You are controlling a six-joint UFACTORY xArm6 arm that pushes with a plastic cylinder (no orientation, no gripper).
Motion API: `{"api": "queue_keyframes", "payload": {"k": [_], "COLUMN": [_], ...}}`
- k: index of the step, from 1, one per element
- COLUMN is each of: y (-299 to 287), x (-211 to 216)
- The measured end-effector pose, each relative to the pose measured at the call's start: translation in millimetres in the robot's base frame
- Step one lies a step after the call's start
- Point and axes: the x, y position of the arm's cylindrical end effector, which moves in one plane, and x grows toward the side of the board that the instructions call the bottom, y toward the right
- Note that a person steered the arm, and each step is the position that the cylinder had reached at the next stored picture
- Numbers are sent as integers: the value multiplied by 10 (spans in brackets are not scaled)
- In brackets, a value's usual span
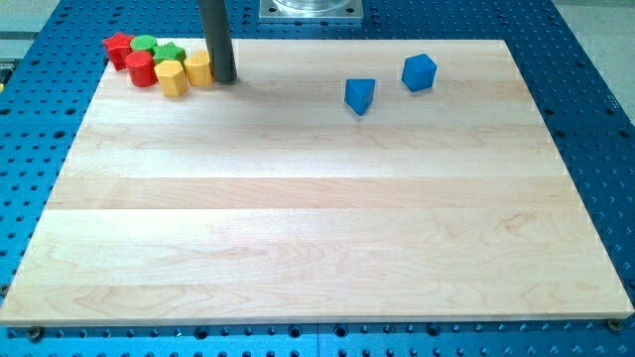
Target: Move the cube into the red circle
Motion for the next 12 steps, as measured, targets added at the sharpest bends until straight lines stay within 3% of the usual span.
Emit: {"api": "queue_keyframes", "payload": {"k": [3, 4, 5, 7, 10, 11, 12], "y": [-26, 608, 1903, 3496, 2068, 2143, 1762], "x": [-192, -506, -656, -245, 249, 449, 690]}}
